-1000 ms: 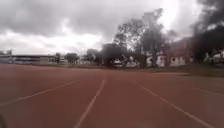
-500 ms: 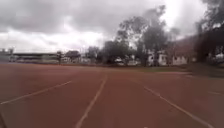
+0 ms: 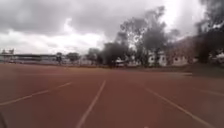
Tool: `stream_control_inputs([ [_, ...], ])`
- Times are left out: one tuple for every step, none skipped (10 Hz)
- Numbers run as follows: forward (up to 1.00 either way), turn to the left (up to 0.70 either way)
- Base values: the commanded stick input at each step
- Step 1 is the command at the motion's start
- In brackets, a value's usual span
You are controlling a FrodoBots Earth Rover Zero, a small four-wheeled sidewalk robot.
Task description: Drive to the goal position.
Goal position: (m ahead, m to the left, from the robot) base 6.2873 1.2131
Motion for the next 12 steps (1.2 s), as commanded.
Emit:
stream_control_inputs([
  [0.7,0.0],
  [0.7,0.0],
  [0.7,0.0],
  [0.7,0.0],
  [0.7,0.0],
  [0.7,0.0],
  [0.7,0.0],
  [0.7,0.0],
  [0.7,0.0],
  [0.7,0.0],
  [0.7,0.0],
  [0.7,0.0],
])
